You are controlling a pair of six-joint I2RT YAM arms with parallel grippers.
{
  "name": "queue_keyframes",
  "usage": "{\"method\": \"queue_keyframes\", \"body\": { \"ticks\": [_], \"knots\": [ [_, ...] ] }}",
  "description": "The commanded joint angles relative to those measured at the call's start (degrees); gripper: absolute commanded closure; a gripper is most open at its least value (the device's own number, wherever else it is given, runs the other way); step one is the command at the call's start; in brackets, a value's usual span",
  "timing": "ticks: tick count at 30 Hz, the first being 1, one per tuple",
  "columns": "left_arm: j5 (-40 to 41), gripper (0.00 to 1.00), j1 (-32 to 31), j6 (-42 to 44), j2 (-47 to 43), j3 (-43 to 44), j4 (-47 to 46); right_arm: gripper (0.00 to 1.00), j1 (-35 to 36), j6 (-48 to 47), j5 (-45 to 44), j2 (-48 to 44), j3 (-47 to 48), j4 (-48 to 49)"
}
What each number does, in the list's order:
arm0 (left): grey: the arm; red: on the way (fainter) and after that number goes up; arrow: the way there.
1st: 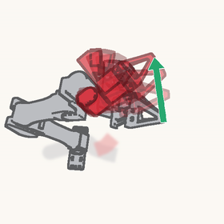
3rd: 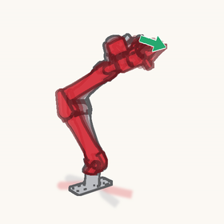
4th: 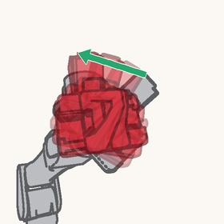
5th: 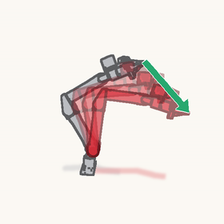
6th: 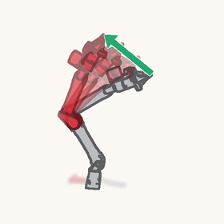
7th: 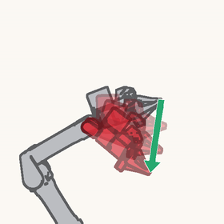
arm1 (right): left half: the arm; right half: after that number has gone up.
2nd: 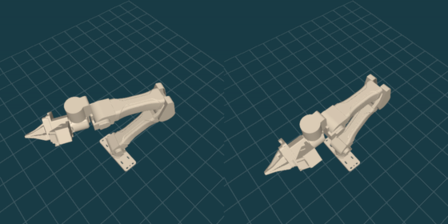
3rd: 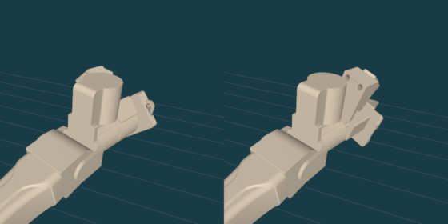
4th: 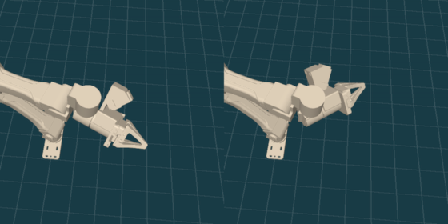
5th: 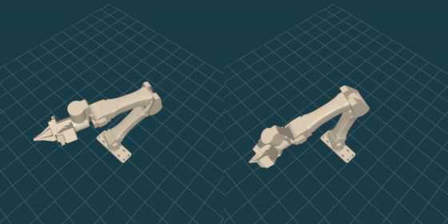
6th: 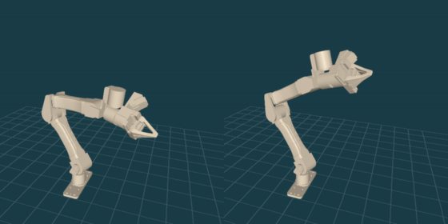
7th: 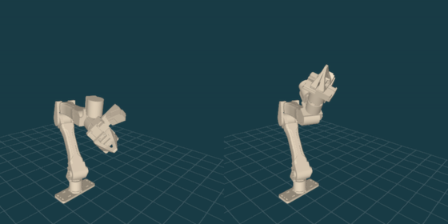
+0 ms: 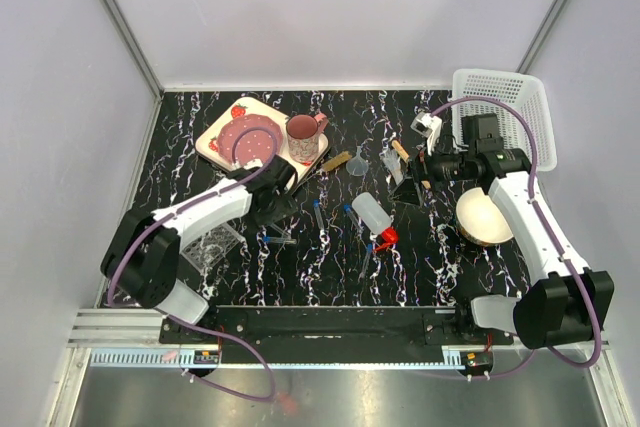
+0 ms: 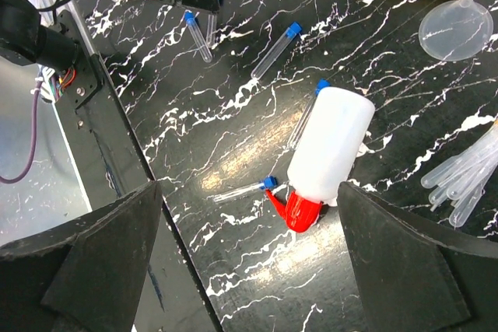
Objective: Organize the chemistry lab equipment
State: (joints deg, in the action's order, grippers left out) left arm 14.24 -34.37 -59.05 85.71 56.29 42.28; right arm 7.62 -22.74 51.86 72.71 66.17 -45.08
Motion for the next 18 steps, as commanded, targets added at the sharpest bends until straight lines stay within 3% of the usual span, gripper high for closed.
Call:
{"method": "queue_keyframes", "body": {
  "ticks": [1, 9, 18],
  "knots": [
    [5.01, 0.22, 0.00, -9.14, 2.00, 1.19, 0.08, 0.00, 0.20, -0.20, 2.02, -1.69, -0.69, 2.80],
    [5.80, 0.27, 0.01, -10.56, -1.50, -0.30, 0.43, 0.00, 0.21, -0.02, 2.72, -2.92, -2.54, 3.42],
    [0.26, 0.40, 0.00, -24.80, -11.79, -13.57, 0.53, 0.00, 0.21, 0.33, 2.90, -3.80, -3.77, 4.30]
  ]
}}
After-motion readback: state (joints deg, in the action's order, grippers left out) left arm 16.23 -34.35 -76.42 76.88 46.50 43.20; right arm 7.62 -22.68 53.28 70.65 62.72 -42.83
